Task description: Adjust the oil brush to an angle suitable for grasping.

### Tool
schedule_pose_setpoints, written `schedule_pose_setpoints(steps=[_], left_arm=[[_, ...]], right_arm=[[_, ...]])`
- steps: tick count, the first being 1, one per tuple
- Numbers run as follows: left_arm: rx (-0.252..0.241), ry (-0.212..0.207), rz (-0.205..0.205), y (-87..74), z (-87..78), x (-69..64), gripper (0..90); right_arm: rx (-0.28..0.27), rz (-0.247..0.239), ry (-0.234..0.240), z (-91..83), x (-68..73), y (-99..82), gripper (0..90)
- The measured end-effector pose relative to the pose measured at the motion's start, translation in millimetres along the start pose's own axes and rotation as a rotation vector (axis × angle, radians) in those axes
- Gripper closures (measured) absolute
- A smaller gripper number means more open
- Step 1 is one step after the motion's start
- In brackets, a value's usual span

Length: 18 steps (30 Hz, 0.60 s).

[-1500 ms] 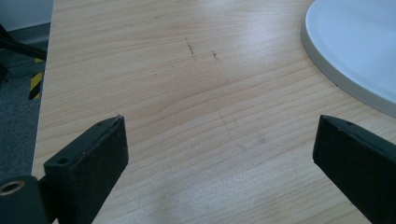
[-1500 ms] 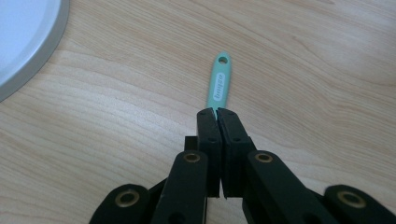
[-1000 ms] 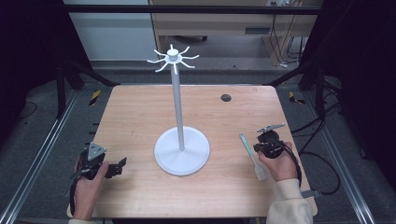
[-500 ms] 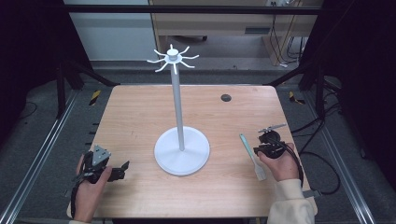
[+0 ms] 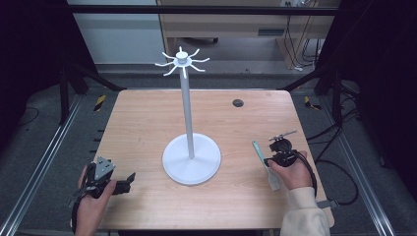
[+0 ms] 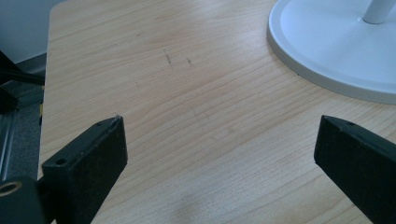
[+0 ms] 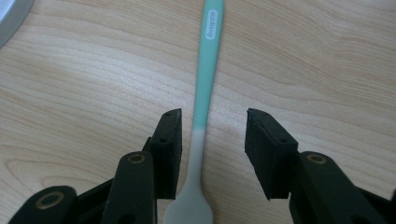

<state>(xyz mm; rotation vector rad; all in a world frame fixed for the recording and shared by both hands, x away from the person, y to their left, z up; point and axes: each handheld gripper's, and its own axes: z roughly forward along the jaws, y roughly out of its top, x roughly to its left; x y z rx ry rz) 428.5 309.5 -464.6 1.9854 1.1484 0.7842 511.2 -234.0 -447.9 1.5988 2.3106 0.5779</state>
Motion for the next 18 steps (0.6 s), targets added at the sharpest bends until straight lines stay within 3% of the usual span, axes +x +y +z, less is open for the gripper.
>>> schedule_pose_setpoints(steps=[5, 18], left_arm=[[0.007, 0.003, 0.000, 0.0, 1.0, 0.2, 2.2], [0.010, -0.005, 0.009, 0.8, 3.5, -3.2, 2.2]], right_arm=[[0.026, 0.004, 0.004, 5.8, -0.9, 0.7, 56.8], [0.086, 0.005, 0.012, 21.1, 4.3, 7.1, 67.9]])
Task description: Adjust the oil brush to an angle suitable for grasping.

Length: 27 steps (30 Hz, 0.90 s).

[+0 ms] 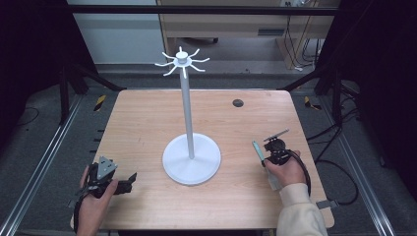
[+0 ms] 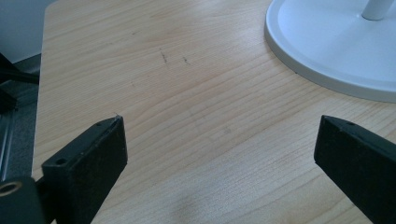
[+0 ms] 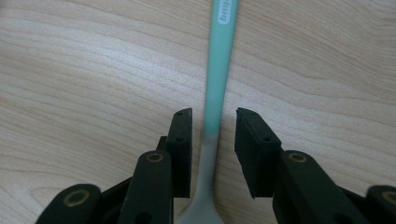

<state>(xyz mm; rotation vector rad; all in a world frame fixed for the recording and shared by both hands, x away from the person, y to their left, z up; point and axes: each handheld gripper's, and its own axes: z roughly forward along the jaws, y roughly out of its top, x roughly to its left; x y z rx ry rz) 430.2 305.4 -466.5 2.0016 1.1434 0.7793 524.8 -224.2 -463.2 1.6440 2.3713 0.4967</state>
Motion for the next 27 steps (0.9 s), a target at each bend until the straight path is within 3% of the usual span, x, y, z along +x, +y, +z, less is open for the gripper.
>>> schedule_pose_setpoints(steps=[27], left_arm=[[0.005, -0.002, 0.012, 1.7, 1.1, -1.5, 2.2]], right_arm=[[0.054, -0.004, -0.003, 9.5, 1.1, 5.5, 79.2]])
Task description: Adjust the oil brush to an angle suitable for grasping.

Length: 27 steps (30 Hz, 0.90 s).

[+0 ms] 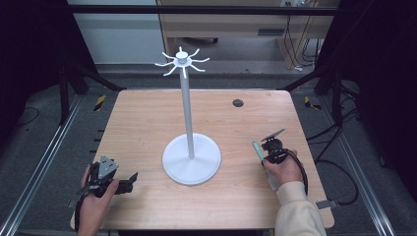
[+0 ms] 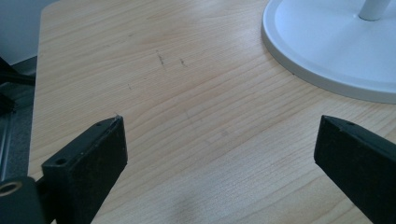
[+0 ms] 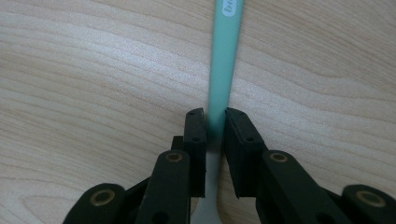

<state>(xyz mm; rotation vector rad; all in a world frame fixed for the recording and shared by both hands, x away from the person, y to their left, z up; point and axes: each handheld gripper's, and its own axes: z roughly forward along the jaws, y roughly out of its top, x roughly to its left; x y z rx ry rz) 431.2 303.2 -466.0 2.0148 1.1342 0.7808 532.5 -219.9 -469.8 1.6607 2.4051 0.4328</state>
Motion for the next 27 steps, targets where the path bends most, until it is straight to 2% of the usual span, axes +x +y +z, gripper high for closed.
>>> schedule_pose_setpoints(steps=[9, 18, 27], left_arm=[[-0.001, 0.005, -0.004, -0.2, -0.6, 1.0, 2.2], [-0.001, 0.002, -0.004, 0.0, -0.4, 0.5, 2.2], [-0.007, 0.005, -0.009, 0.0, -1.1, 1.3, 2.2]], right_arm=[[0.005, 0.015, -0.017, -0.2, 2.1, 0.1, 81.3], [0.003, 0.021, -0.006, -0.3, 0.4, -0.1, 82.2], [-0.032, 0.008, 0.007, -6.4, -1.0, 0.2, 82.5]])
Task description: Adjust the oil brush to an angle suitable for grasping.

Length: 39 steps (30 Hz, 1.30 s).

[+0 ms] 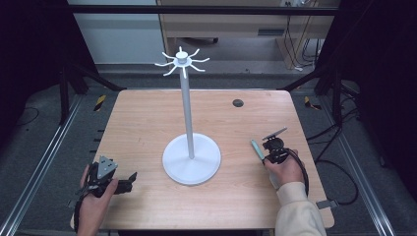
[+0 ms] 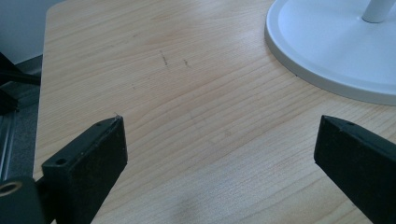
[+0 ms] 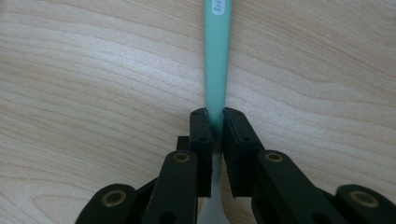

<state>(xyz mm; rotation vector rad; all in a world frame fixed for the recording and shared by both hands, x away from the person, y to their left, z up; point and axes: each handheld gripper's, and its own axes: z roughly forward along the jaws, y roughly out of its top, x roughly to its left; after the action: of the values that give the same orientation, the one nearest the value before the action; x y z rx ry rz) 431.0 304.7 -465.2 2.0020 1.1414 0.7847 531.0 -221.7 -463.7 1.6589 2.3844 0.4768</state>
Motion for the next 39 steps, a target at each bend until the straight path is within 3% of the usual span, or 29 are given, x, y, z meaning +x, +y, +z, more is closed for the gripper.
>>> schedule_pose_setpoints(steps=[7, 18, 27, 28, 39], left_arm=[[0.008, -0.004, -0.003, 0.1, 2.4, 0.0, 2.2], [-0.007, 0.003, -0.004, 0.3, -0.5, 1.5, 2.3], [-0.010, 0.008, -0.008, 0.1, -1.1, 2.2, 2.3], [-0.008, 0.008, -0.007, 0.0, -0.9, 2.4, 2.2], [-0.007, 0.017, -0.010, -1.1, -3.0, 2.9, 2.2]], right_arm=[[-0.031, -0.008, 0.008, -5.3, -0.8, 0.9, 82.6], [-0.103, -0.042, 0.030, -19.3, 9.2, 4.4, 82.6], [-0.193, -0.084, 0.064, -35.9, 16.2, 7.8, 82.6], [-0.201, -0.070, 0.075, -37.5, 17.6, 8.4, 82.6], [-0.302, -0.139, 0.101, -61.8, 33.7, 17.6, 82.6]])
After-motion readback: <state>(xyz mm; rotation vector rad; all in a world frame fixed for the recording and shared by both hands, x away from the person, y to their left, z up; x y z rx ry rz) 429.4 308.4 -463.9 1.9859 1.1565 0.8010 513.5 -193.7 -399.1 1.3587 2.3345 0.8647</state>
